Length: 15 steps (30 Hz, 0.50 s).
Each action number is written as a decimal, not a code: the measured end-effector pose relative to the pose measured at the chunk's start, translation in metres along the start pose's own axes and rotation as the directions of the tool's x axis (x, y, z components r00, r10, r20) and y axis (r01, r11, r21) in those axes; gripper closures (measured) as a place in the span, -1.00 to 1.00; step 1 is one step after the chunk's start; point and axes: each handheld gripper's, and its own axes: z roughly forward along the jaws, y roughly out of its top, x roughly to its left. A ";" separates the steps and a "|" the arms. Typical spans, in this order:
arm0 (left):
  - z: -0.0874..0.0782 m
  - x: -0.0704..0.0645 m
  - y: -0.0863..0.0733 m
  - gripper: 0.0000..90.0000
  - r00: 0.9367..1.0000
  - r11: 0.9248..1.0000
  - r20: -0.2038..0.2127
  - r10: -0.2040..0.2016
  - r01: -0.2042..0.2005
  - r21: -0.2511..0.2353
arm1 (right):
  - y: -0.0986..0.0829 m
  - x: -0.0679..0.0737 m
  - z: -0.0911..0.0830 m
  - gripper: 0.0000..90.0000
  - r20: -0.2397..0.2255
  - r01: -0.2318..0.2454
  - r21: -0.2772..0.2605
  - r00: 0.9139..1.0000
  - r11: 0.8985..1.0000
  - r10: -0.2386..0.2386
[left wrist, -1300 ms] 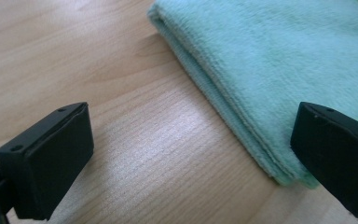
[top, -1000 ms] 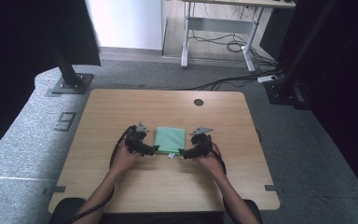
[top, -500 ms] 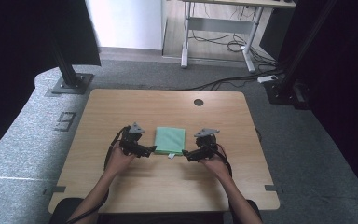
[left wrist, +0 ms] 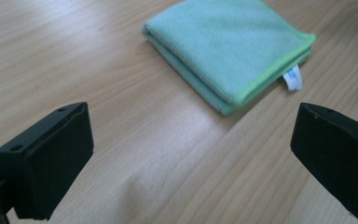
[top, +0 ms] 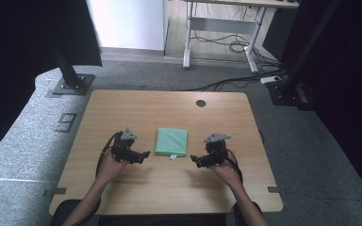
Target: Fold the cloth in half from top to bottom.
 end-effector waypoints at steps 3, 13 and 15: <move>-0.004 -0.001 -0.008 -1.00 1.000 1.000 -0.005 0.002 -0.002 0.005 | -0.005 0.000 -0.005 -1.00 0.003 0.000 -0.003 1.000 1.000 0.000; -0.013 0.000 -0.029 -1.00 1.000 1.000 -0.016 -0.014 0.014 0.004 | -0.029 -0.007 -0.016 -1.00 0.020 -0.041 -0.004 0.999 0.999 0.042; -0.013 0.000 -0.035 -1.00 1.000 1.000 -0.016 -0.021 0.021 0.009 | -0.034 -0.009 -0.016 -1.00 0.024 -0.050 -0.001 0.998 0.999 0.050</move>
